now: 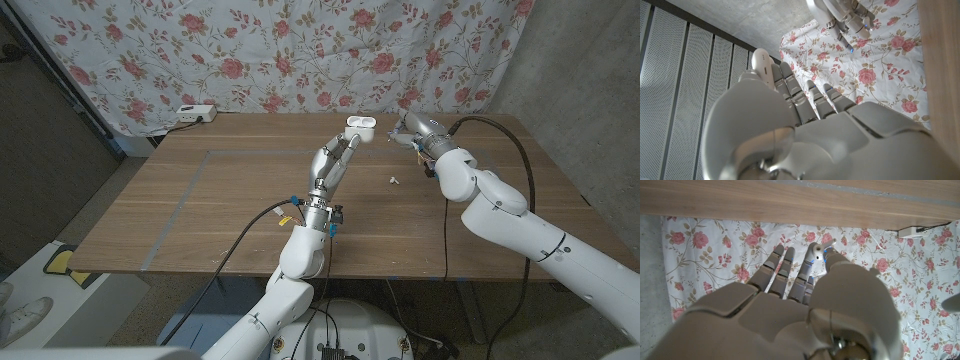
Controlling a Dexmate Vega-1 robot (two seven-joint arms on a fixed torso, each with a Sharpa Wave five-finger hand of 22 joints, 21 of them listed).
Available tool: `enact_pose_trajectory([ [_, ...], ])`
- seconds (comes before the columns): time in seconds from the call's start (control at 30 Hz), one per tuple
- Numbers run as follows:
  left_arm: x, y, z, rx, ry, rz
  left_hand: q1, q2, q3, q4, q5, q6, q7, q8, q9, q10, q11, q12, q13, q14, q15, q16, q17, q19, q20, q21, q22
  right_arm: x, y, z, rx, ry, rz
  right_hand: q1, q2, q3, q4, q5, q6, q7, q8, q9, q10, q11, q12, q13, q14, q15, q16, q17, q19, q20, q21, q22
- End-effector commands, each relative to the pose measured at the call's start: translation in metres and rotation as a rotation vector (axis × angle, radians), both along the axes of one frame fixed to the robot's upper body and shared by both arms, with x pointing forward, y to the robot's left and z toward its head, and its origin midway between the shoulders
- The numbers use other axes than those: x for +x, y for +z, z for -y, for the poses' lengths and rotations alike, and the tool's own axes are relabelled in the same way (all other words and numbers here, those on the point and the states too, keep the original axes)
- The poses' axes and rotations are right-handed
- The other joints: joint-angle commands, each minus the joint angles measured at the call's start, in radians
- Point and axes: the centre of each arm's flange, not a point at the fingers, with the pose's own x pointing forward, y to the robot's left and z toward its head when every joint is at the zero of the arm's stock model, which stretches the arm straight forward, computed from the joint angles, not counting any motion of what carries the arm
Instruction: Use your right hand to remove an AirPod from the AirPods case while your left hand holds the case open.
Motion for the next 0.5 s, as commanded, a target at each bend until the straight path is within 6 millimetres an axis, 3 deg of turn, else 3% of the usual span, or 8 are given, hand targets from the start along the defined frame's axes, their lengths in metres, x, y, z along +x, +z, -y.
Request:
enact_pose_trajectory([
  [0.03, 0.0, 0.001, 0.002, -0.002, -0.003, -0.001, 0.006, 0.017, 0.009, 0.0, 0.004, 0.029, -0.018, 0.025, 0.064, 0.007, -0.001, -0.001, 0.006, 0.001, -0.025, 0.001, 0.004, -0.002, 0.001, -0.002, 0.002, 0.029, -0.026, 0.009, 0.017, -0.014, -0.029, -0.01, 0.0, -0.002, 0.004, -0.003, 0.007, -0.001, 0.0, 0.001, 0.019, -0.027, 0.003, 0.002, -0.004, -0.155, -0.002, 0.003, -0.003, -0.008, -0.002, 0.004],
  [0.5, -0.002, 0.0, 0.002, -0.011, -0.001, -0.004, 0.004, 0.016, 0.009, 0.0, 0.002, 0.026, -0.019, 0.024, 0.064, 0.008, -0.001, -0.002, 0.008, 0.001, -0.025, 0.001, 0.004, -0.002, 0.001, -0.001, 0.002, 0.044, -0.052, 0.014, 0.014, -0.04, -0.044, -0.016, 0.0, -0.006, 0.006, -0.004, 0.01, -0.004, -0.002, 0.002, 0.017, -0.027, 0.006, 0.0, -0.009, -0.161, -0.009, 0.003, -0.014, -0.008, -0.007, 0.003],
])
